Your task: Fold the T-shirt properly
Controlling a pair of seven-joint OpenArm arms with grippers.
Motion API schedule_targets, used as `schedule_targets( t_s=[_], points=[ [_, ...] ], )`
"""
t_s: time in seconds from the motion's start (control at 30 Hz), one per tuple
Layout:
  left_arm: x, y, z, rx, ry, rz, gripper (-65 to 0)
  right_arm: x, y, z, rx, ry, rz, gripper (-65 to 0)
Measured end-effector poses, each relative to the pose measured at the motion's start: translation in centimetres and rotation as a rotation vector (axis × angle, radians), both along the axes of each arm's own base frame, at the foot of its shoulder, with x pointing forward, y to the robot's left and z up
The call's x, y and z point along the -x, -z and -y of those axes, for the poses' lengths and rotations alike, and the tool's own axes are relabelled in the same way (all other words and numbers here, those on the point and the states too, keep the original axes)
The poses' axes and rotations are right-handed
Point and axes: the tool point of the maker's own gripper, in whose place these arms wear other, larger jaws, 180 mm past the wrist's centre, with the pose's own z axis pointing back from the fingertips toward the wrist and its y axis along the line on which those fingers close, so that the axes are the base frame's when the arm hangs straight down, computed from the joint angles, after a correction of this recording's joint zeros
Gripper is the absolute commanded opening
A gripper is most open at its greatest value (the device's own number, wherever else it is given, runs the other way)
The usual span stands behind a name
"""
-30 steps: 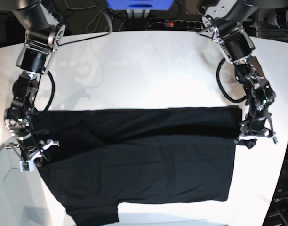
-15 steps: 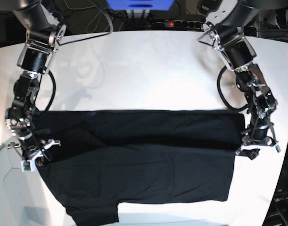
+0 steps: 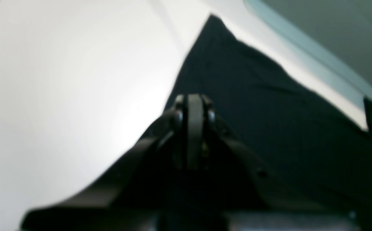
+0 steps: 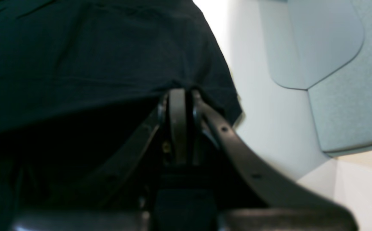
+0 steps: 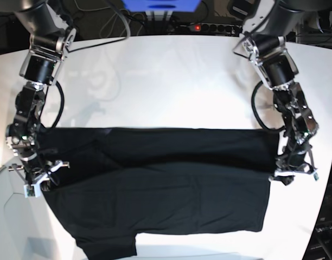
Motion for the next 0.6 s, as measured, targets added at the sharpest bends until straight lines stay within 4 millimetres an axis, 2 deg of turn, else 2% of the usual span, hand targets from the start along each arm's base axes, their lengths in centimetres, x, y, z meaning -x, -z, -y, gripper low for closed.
schedule_targets(
  t_s=[0.37,0.4,0.47,0.6],
  points=[
    [-0.14,0.07,0.30,0.003,0.007,-0.003,-64.4,-0.10,-0.08,-0.14,0.001,-0.004,0.001,-65.0],
    [-0.14,0.09,0.29,0.003,0.007,-0.004,-63.9,-0.10,-0.07,-0.13,0.001,-0.004,0.001,-63.2],
    [-0.14,0.09,0.29,0.003,0.007,-0.004,-58.5,-0.09,-0.07,-0.13,0.001,-0.004,0.001,-55.8],
    [-0.07,0.08,0.07,-0.001,0.004,-0.009,-37.2,-0.10,-0.09,-0.10,0.001,-0.003,0.001,-38.3]
  ],
)
